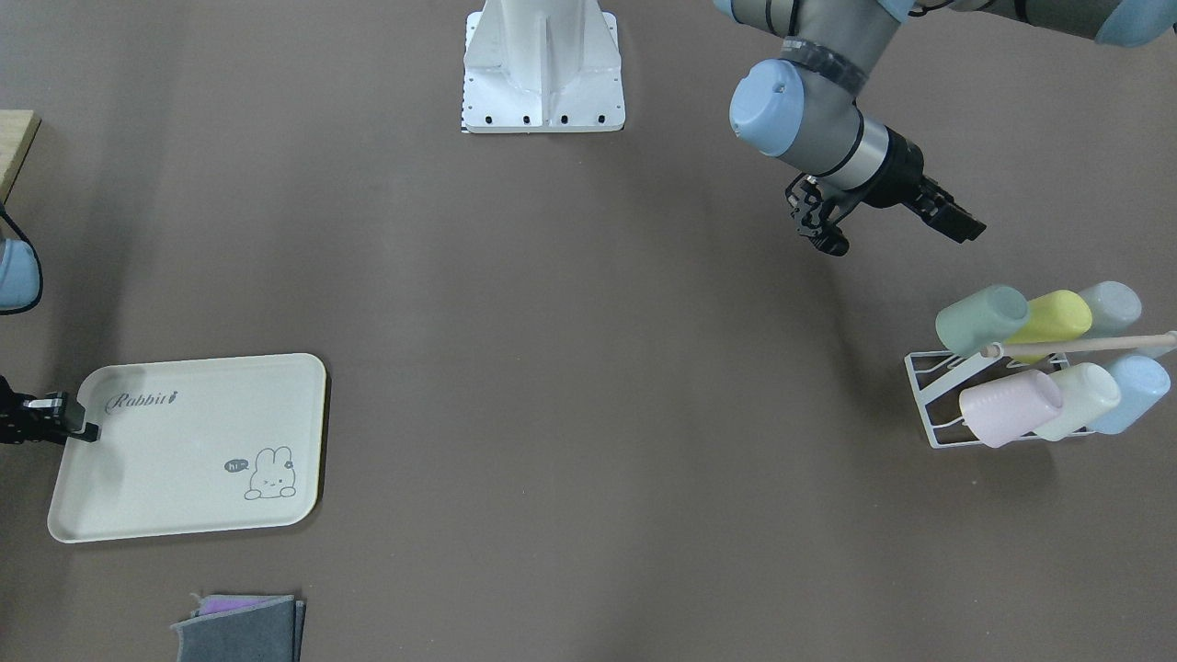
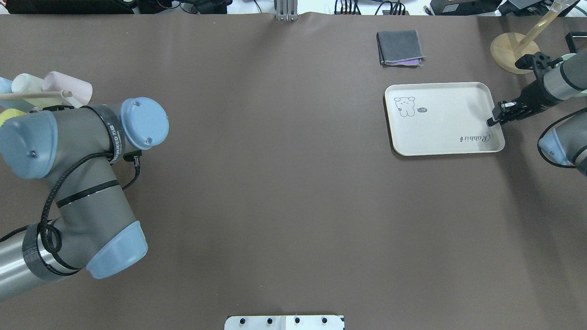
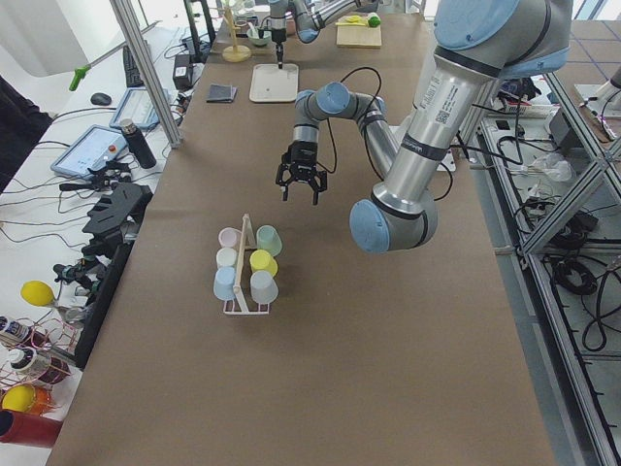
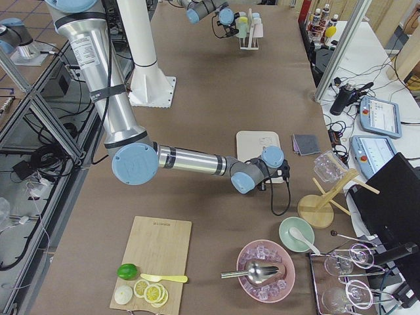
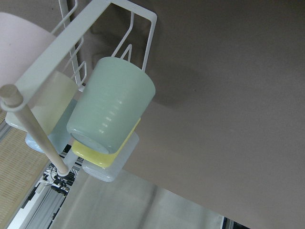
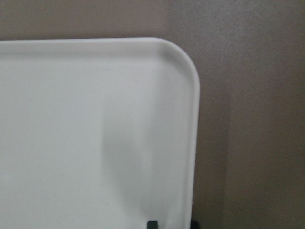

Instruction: Pick up and place green cup on tray

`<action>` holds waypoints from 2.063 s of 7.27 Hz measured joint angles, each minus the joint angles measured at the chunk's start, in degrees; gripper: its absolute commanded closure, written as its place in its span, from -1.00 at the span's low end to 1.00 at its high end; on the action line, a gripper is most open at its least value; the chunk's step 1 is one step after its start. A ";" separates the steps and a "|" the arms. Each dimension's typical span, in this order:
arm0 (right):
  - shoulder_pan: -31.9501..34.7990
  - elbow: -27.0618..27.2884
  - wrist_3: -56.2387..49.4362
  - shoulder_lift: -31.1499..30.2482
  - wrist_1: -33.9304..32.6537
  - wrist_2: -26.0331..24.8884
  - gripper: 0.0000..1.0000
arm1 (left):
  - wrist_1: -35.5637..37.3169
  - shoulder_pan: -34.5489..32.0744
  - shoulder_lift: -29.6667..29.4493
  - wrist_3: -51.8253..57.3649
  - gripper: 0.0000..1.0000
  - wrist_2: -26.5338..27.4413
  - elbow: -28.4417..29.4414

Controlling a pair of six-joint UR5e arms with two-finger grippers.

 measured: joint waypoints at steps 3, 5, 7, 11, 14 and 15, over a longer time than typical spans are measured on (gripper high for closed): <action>0.20 0.27 2.15 0.89 -0.23 0.70 0.51 | -2.42 3.34 3.87 0.50 -0.96 6.48 -0.03; 0.25 0.33 2.27 0.94 -0.26 1.08 0.51 | -4.79 4.84 6.07 1.03 -0.95 11.48 -0.44; 0.21 0.23 2.29 0.97 -0.26 1.01 0.51 | -10.80 5.58 8.26 8.86 -0.95 19.63 -0.71; -0.22 -0.14 2.29 0.96 -0.37 0.69 0.75 | -20.11 5.97 12.97 21.72 -0.95 27.38 0.93; -0.26 -0.16 2.31 1.05 -0.30 0.71 1.00 | -18.45 6.50 13.43 21.67 -0.96 24.82 1.97; -0.26 -0.10 2.43 1.06 -0.27 0.79 1.00 | -18.30 6.60 13.46 21.44 -0.96 24.43 2.53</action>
